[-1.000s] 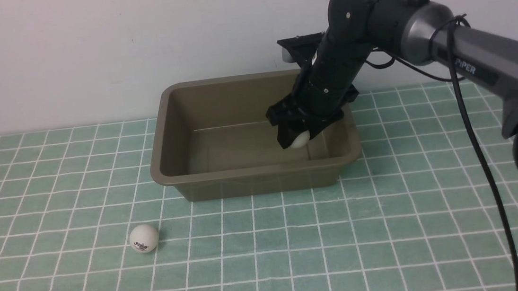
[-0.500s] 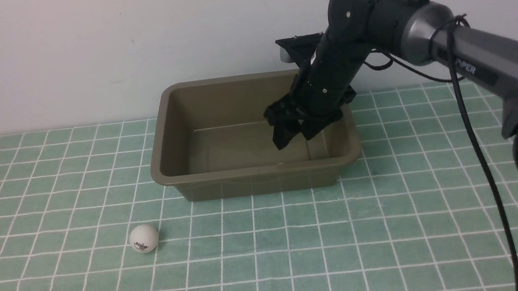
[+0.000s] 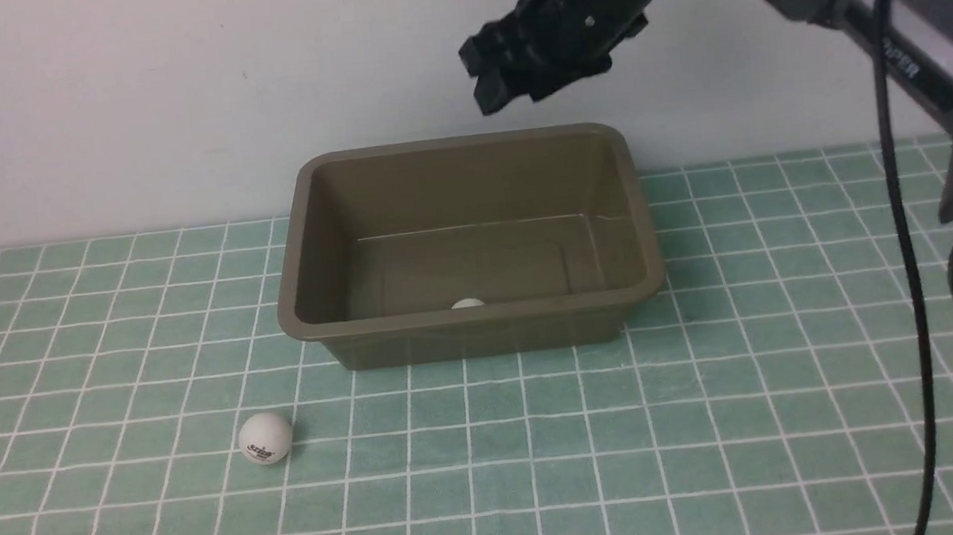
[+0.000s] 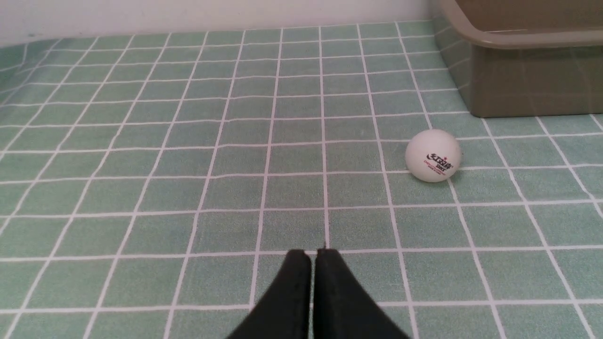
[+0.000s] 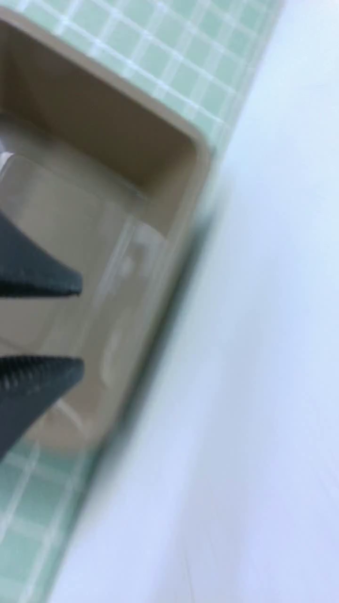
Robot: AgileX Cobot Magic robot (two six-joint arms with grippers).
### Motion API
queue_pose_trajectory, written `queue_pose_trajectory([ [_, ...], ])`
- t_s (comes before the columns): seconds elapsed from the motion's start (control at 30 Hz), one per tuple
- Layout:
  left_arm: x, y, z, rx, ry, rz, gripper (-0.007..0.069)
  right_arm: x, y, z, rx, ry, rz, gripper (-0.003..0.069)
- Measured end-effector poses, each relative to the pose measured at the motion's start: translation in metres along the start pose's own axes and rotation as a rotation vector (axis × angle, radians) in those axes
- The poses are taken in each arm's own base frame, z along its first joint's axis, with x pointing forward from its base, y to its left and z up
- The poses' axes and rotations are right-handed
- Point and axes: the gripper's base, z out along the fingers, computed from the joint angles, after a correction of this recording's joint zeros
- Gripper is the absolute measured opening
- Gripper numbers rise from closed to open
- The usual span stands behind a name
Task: Put the table tennis balls in the box on the green coffee tablecloth.
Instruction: 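Reach for and grasp a ping pong ball on the table beside the basket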
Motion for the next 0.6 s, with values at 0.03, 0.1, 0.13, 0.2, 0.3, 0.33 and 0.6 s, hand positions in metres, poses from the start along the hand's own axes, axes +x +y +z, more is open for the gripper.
queue_pose_trajectory([
  [0.03,0.0,0.0,0.0,0.0,0.0,0.0,-0.0004,-0.004,-0.005,-0.013,0.012,-0.023,0.006,0.0113],
  [0.1,0.0,0.0,0.0,0.0,0.0,0.0,-0.0004,-0.013,-0.011,-0.047,0.032,-0.087,0.012,0.0069],
  [0.13,0.0,0.0,0.0,0.0,0.0,0.0,-0.0004,-0.016,-0.012,-0.058,0.037,-0.107,0.014,0.0055],
  [0.2,0.0,0.0,0.0,0.0,0.0,0.0,-0.0004,-0.021,-0.014,-0.084,0.048,-0.154,0.011,0.0026],
  [0.3,0.0,0.0,0.0,0.0,0.0,0.0,-0.0004,-0.026,-0.009,-0.129,0.055,-0.232,-0.001,-0.0007],
  [0.33,0.0,0.0,0.0,0.0,0.0,0.0,-0.0004,-0.026,-0.007,-0.143,0.057,-0.255,-0.006,-0.0011],
  [0.6,0.0,0.0,0.0,0.0,0.0,0.0,-0.0004,0.004,0.009,-0.22,0.116,-0.252,-0.089,-0.0015],
])
